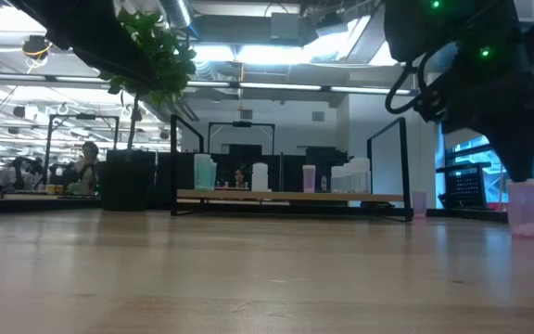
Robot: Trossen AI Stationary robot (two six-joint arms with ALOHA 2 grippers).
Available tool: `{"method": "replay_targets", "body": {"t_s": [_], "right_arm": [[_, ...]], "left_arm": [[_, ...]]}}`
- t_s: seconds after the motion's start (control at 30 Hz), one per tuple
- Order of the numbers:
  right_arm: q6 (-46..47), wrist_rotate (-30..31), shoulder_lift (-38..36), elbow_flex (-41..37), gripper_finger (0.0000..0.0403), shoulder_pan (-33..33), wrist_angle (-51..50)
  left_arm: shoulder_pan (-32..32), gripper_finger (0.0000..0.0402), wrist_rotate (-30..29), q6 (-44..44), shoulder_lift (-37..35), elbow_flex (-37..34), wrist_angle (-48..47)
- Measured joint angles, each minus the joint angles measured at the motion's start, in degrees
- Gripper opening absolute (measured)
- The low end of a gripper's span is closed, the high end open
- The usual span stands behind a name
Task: Pick and place medicine bottles onto shelf by color
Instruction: Put the bottom pink medicine bottle on the shelf aligned with the other pink medicine bottle
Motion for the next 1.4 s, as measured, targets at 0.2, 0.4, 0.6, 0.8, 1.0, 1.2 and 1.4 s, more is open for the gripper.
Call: {"method": "replay_targets", "body": {"t_s": [0.2,0.4,0.6,0.8,1.0,1.2,1.4], "right_arm": [[0.8,1.3,0.0,0.0,0.0223,-0.1,0.1],[2.3,2.8,0.0,0.0,0.0223,-0.2,0.9],[5.1,2.8,0.0,0.0,0.0223,-0.2,0.9],[3.3,2.9,0.0,0.0,0.0223,-0.1,0.9],[2.3,2.9,0.0,0.0,0.0223,-0.1,0.9],[3.3,0.9,0.1,-4.2,0.0223,-0.1,3.9],[3.5,0.9,0.1,-6.2,0.0217,-0.2,5.5]], "left_arm": [[0.0,0.0194,0.0,0.0,0.0,0.0,0.1],[0.0,0.0194,0.0,0.0,0.0,0.0,0.1],[0.0,0.0194,1.9,0.0,0.0,0.0,0.1],[0.0,0.0194,2.1,0.0,0.0,0.0,0.1],[0.0,0.0194,2.1,0.0,0.0,0.0,0.1],[0.0,0.0194,2.2,0.0,0.0,0.0,0.1],[0.0,0.0194,2.1,0.0,0.0,0.0,0.1]]}}
